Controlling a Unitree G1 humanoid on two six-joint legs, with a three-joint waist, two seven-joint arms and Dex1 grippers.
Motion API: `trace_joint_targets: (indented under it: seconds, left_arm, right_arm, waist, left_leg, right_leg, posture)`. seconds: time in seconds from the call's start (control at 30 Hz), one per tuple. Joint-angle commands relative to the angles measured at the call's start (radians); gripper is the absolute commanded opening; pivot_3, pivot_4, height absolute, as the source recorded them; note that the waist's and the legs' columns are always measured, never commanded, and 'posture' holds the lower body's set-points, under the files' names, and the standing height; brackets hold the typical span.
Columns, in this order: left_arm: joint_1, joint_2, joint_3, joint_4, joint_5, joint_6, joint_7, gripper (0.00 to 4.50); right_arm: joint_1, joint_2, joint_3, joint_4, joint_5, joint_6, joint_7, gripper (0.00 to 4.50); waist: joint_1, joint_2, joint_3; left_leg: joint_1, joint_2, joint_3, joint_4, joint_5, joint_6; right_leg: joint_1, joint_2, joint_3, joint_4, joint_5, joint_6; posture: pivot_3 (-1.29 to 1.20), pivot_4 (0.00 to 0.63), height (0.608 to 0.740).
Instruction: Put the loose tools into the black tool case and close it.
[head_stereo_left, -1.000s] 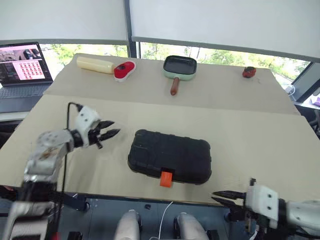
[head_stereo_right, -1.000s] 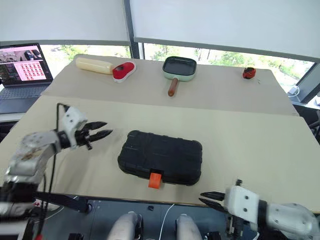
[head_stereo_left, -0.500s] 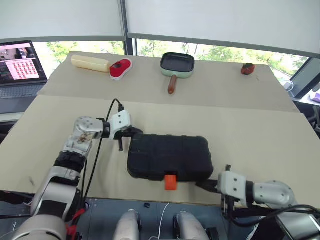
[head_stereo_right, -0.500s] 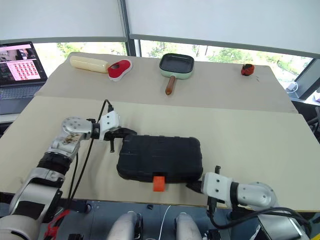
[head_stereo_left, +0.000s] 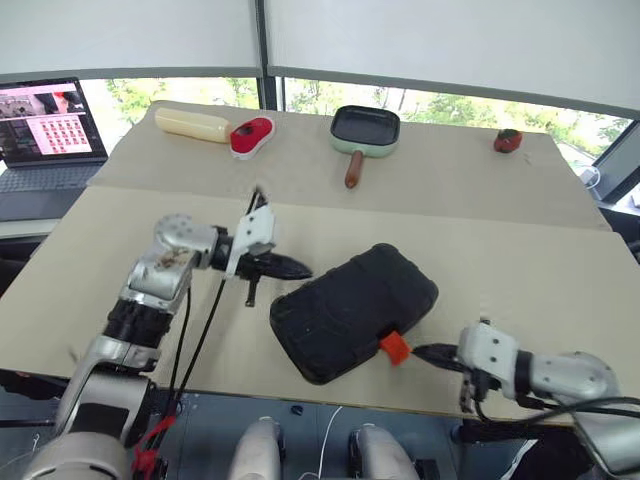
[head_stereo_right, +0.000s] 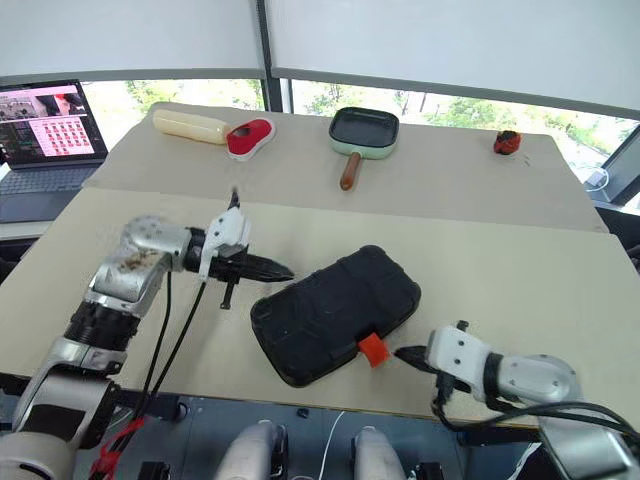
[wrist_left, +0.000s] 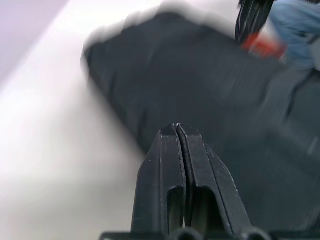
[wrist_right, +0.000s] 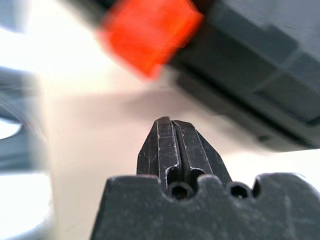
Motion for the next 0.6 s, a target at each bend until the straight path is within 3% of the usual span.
trace_joint_targets:
  seconds: [0.03,0.2,0.6]
  left_arm:
    - [0.006,-0.038,-0.098,0.019,0.08,-0.103,-0.001,0.1]
    - [0.008,-0.069,-0.195,0.159,0.213,-0.315,0.028,0.1]
    - [-0.011,-0.087,-0.177,0.198,0.19,-0.331,0.026,0.1]
  right_arm:
    - [-0.005,-0.018,-0.054,-0.088,0.087,0.081,0.007,0.0]
    - [-0.076,0.002,-0.013,-0.128,0.116,0.167,-0.043,0.0]
    - [-0.174,0.057,0.207,-0.039,-0.033,0.177,-0.12,0.0]
  waist:
    - [-0.007,0.0,0.0]
    - [-0.012,0.0,-0.001]
    - [-0.01,0.001,-0.003]
  left_leg:
    - [0.0,0.0,0.0,0.0,0.0,0.0]
    - [0.001,0.001,-0.001,0.0,0.0,0.0]
    - [0.002,0.001,0.0,0.0,0.0,0.0]
  right_leg:
    - [0.0,0.0,0.001,0.0,0.0,0.0]
    - [0.0,0.002,0.001,0.001,0.0,-0.001]
    - [0.0,0.002,0.002,0.001,0.0,-0.001]
  posture:
    - [0.0,0.15,0.74]
    - [0.0,0.15,0.74]
    - [0.0,0.15,0.74]
